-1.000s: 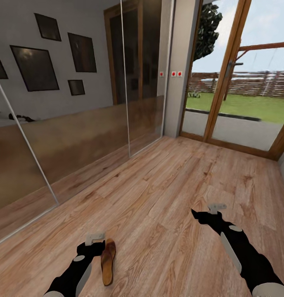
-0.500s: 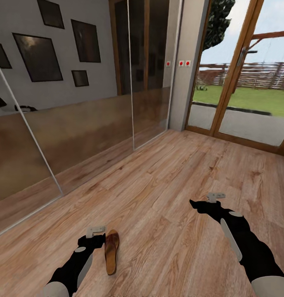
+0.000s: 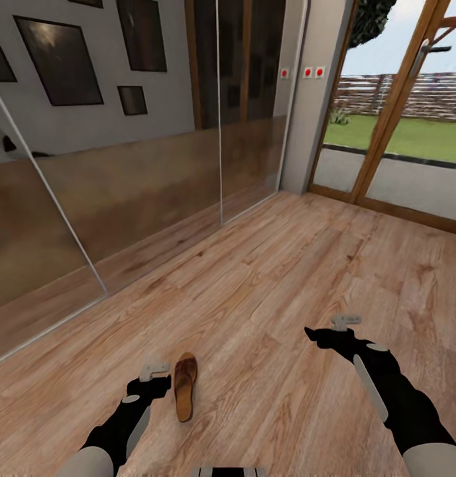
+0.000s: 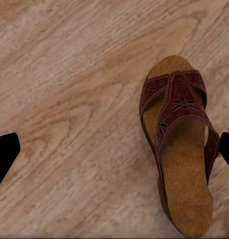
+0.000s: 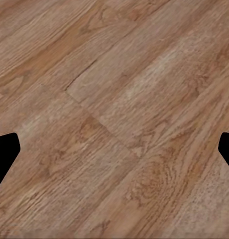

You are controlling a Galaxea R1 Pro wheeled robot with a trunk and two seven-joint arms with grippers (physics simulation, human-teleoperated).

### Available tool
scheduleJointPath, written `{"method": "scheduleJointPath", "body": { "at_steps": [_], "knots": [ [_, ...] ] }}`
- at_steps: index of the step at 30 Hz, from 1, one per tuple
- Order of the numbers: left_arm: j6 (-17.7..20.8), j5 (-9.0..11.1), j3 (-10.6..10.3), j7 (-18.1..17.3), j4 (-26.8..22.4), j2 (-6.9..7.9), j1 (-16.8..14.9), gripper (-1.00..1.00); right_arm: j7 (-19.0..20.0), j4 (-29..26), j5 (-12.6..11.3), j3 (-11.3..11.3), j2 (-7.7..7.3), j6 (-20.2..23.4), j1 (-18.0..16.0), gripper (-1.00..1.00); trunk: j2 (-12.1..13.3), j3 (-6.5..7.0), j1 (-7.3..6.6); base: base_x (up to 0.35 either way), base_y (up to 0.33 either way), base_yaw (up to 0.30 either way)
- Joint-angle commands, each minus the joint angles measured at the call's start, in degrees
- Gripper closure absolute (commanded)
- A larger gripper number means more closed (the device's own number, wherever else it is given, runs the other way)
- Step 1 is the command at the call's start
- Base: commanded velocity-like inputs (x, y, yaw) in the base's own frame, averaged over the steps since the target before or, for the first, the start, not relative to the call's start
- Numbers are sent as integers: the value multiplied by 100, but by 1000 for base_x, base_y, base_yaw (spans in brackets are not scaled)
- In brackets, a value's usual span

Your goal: Pick up the two gym shoes and the two sandals from the corridor floor and place them onto the hallstand (shoe rack) in the corridor, making sure they are on the rack and not on the floor. Arrange them so the two gym shoes are next to each other and the two sandals are next to each other.

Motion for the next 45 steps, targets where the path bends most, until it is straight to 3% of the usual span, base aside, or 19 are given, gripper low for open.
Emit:
{"method": "scheduleJointPath", "body": {
  "at_steps": [1,13,45],
  "knots": [
    [22,-32,26,1,10,-8,-3,-100,2,-5,-42,-2,-3,18,0,-100,-4,-36,1,0,0,96],
    [-4,-38,41,-1,111,-19,-10,-100,3,12,-40,-1,-25,-289,7,-100,-20,-405,32,0,0,-26],
    [-46,-21,34,0,95,-31,-1,-100,-6,111,-32,-1,-24,-313,7,-100,-20,-442,32,38,-24,-28]
  ]
}}
